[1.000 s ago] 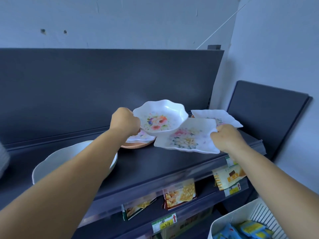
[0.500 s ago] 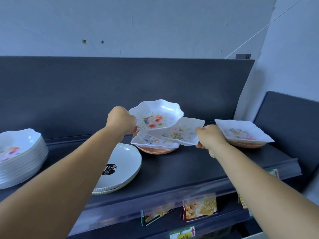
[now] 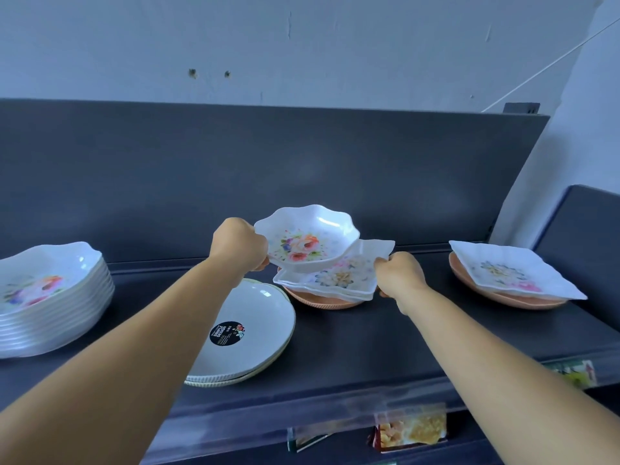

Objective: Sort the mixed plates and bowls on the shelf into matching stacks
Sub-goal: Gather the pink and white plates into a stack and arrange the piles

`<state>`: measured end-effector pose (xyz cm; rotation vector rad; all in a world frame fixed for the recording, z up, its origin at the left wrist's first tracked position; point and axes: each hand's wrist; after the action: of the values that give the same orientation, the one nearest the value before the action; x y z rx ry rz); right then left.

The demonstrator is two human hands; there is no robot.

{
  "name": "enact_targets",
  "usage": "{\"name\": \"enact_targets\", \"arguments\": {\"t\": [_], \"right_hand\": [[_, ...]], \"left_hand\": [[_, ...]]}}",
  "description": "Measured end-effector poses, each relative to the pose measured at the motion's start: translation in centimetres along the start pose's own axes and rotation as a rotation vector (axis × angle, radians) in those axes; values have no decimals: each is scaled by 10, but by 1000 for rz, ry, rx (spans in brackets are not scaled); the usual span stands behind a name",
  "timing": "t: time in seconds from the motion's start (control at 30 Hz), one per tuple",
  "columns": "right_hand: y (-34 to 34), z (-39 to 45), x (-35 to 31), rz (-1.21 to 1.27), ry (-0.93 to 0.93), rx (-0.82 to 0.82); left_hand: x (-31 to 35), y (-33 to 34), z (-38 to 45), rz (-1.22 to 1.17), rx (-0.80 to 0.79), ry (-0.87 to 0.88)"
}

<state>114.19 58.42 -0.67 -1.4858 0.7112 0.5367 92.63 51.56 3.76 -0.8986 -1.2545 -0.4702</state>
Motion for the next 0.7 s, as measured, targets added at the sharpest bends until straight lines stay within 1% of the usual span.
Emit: {"name": "enact_targets", "arguments": {"t": [0.2, 0.3, 0.4, 0.5, 0.7], "right_hand": [[9, 0, 3, -128, 1, -30], [13, -3, 4, -136, -3, -102], [14, -6, 5, -80, 17, -181], [12, -11, 4, -10, 25, -225], [9, -16, 5, 119, 47, -188]], "left_hand": [[-6, -1, 0, -20, -8, -21], [-9, 0, 0, -14, -20, -22], [-11, 0, 0, -3, -27, 0], [-13, 1, 0, 0, -31, 5], [-12, 5, -5, 9, -31, 18]]}}
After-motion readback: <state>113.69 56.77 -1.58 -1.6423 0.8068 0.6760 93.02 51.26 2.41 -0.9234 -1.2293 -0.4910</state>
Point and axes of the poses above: each hand's wrist, its own z-axis towards the middle knuckle, its own y-axis out of the palm, x = y × z, and after that the axes turned 12 degrees about -z, right-handed
